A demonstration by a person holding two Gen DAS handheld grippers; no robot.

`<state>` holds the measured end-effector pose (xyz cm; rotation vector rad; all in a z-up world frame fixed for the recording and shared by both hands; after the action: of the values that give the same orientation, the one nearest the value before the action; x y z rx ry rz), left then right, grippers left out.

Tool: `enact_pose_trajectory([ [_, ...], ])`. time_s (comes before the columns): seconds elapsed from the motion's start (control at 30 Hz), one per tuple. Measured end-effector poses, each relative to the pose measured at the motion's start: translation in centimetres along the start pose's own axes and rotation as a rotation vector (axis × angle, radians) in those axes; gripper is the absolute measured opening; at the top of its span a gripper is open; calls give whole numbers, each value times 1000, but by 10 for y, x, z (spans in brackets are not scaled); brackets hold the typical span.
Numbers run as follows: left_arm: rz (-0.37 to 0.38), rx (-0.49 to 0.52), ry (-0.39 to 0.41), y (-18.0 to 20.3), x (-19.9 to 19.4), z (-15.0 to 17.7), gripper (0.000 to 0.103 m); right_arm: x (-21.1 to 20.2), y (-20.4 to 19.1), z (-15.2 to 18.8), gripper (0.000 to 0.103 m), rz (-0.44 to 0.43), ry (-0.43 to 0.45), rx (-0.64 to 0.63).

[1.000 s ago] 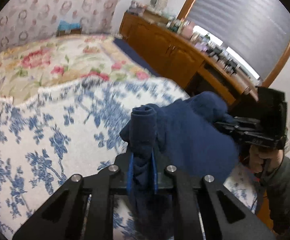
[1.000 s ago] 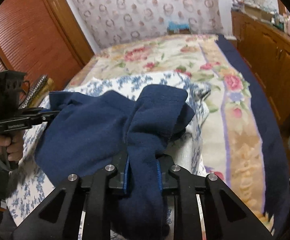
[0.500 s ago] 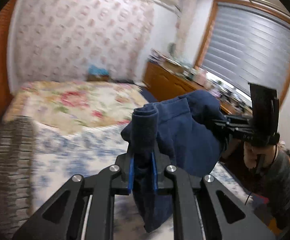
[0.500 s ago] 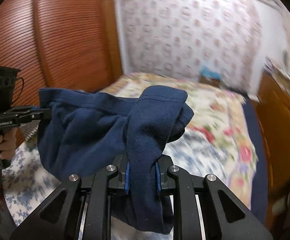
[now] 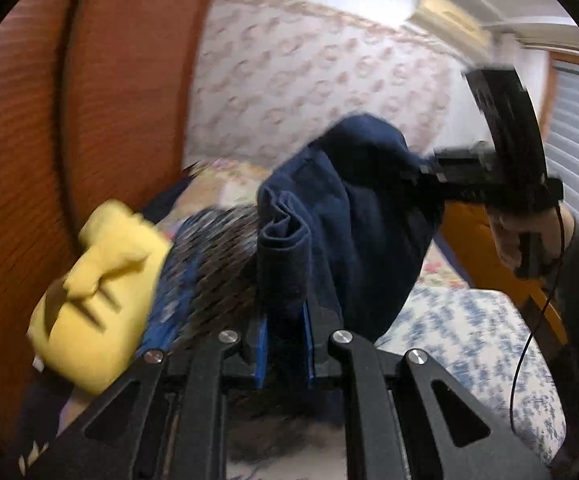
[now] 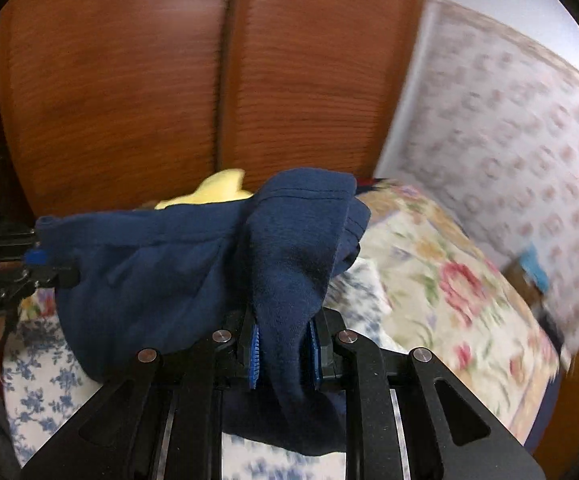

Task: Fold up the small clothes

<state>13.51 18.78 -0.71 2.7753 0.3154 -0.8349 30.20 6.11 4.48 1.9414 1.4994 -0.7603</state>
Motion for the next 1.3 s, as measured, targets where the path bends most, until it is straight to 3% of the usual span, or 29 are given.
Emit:
enact_pose_trajectory([
  [0.13,-69,-13,-30,-19,16,21,11,59,0,-23,16,-2,-47,-14],
  [0.3,-94,-19,-39,-32,16,39,11,104,13,-23,18,-15,-26,51],
  [0.43,-92,-16,-51,-35,12,40,15,96,20,-16,40,25,18,144],
  [0.67,-103,49,-3,-21,-12,33,23,27,17,18,59,95,138,259],
  [1.0,-66,163,54,38,-42,39,26,-77,-40,135,60,236,213,424],
  [1.3,-57,221,75,94,-60,50,26,-158,-89,212,60,394,288,535],
])
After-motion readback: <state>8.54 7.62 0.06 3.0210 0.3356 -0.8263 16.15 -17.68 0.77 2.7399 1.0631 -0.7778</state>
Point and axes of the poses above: each gripper's, at about its wrist camera, not at the fingertips, and x roughly the way its jaws point, y to its right, z to its underside, the point moved 1 cm from there along x, roughly the way its jaws point, and after that the axes turned 11 degrees about -z, right-handed, at the moved point
